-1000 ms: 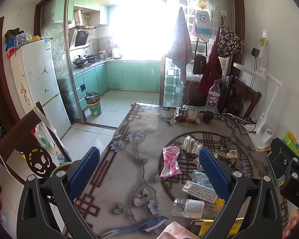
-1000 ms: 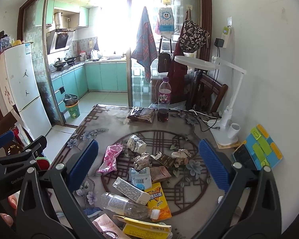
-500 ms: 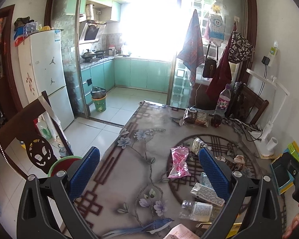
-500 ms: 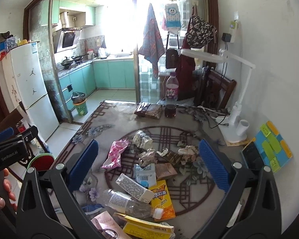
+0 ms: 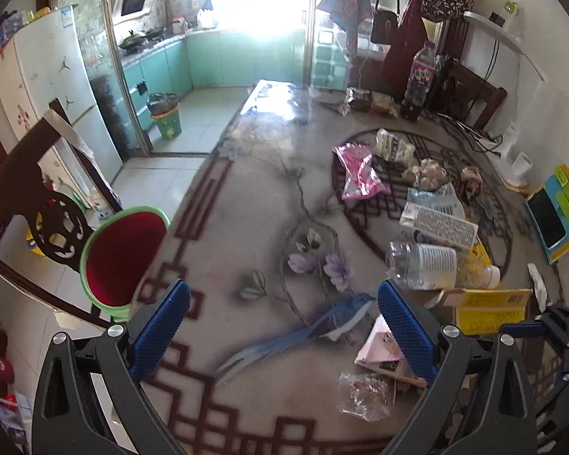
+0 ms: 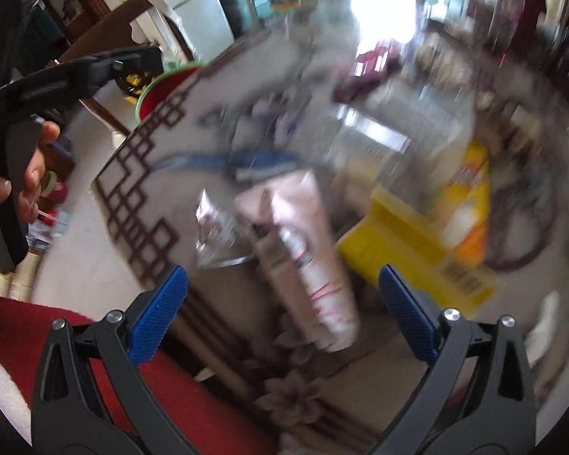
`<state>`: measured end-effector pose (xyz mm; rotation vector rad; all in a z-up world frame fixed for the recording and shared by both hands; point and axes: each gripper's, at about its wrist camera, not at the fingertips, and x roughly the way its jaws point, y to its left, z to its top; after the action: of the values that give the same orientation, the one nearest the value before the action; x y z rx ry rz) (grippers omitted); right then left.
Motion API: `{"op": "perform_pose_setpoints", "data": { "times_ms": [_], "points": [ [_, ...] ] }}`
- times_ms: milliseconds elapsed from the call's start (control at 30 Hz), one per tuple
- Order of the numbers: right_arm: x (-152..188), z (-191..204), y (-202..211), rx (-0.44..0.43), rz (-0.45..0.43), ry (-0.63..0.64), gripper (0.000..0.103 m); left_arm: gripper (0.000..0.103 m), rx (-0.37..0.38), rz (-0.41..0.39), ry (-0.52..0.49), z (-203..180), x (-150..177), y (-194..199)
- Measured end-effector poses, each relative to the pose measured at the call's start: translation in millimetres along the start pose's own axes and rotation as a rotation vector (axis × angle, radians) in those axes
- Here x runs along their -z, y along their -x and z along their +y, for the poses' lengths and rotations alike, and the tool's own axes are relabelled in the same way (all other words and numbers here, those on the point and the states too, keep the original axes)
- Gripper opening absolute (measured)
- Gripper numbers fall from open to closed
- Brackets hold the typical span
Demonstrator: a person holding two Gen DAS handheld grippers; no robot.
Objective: Collect trash
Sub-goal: 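Grasp the pink-white paper carton with the right tool while the left tool grasps a clear plastic wrapper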
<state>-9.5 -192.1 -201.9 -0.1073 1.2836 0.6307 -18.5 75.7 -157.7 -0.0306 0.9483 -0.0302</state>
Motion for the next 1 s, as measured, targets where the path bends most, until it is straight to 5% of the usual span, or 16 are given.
{"op": "perform_pose_setpoints", "data": {
  "times_ms": [133, 233, 400, 433, 567, 700, 867, 1000],
  "points": [
    [6, -18, -37, -0.072, 0.103, -0.106, 0.099, 0.082, 0.062, 0.085, 0.025, 3, 12, -17],
    [5, -25, -50, -0.054, 0.118, -0.126, 0.094, 0.084, 0.051, 0.110, 0.022, 0, 22, -27],
    [0, -22, -63, -0.081, 0.152, -0.100, 0.050, 0.095, 0.090, 0.183, -0.014, -4, 34, -40],
    [0, -21, -67, -0.087, 0.161, -0.096, 0.027, 0.095, 0.103, 0.206, -0.027, -6, 36, -43],
    [-1, -22, -64, -0.125, 0.129, -0.131, 0.026, 0.095, 0.130, 0.267, -0.068, -11, 45, -46],
    [-10, -21, -19, -0.122, 0.005, -0.141, 0.026, 0.093, 0.174, 0.320, -0.086, -14, 58, -45],
    [-27, -40, 37, -0.083, -0.169, -0.211, 0.026, 0.076, 0.222, 0.425, -0.095, -19, 78, -60],
    [-33, -55, 46, -0.076, -0.204, -0.265, 0.026, 0.057, 0.264, 0.474, -0.087, -28, 85, -75]
  ]
}}
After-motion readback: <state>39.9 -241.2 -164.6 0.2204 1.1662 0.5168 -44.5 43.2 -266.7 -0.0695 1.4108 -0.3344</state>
